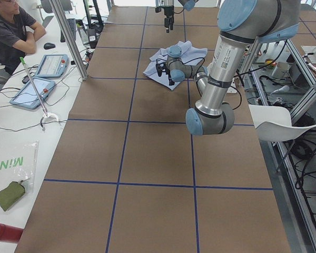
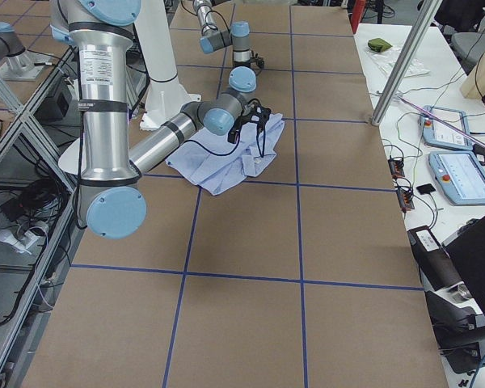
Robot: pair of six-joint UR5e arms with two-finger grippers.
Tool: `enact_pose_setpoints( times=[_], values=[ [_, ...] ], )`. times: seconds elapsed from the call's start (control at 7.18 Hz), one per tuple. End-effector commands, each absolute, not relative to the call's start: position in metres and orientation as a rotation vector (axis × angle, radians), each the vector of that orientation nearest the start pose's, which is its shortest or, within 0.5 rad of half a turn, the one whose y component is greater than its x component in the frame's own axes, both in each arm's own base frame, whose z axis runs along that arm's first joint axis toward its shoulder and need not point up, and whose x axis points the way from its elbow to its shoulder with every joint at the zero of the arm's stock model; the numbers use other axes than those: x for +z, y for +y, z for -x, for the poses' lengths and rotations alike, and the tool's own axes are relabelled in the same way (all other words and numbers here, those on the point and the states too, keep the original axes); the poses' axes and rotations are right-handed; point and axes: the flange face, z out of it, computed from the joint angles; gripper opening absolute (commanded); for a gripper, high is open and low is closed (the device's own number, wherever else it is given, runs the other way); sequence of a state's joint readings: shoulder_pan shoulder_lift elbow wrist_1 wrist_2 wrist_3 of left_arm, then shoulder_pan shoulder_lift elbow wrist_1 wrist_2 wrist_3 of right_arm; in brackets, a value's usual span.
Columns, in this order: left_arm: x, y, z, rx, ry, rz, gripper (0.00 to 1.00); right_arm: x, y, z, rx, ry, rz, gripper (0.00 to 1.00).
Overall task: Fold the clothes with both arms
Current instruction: 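Release the shirt with the right gripper while the left gripper reaches its far corner, then grasp the shirt corner nearest the left gripper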
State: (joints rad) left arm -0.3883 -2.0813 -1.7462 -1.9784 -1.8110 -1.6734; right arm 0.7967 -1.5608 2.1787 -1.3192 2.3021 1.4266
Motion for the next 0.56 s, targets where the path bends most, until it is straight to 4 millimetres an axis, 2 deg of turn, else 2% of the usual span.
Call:
enact_pose_setpoints(
  times=[0.0,0.42],
  values=[
    [0.2461,-0.3416,-0.5577,-0.312,1.081,0.065,0.94,0.3324,-0.3663,0.2622,0.275,-1.048,0.232,1.00],
    [0.2522,-0.3394,-0.5597,-0.325,1.054,0.077,0.93,0.3279,-0.3742,0.2680,0.273,-1.056,0.225,1.00]
  ],
)
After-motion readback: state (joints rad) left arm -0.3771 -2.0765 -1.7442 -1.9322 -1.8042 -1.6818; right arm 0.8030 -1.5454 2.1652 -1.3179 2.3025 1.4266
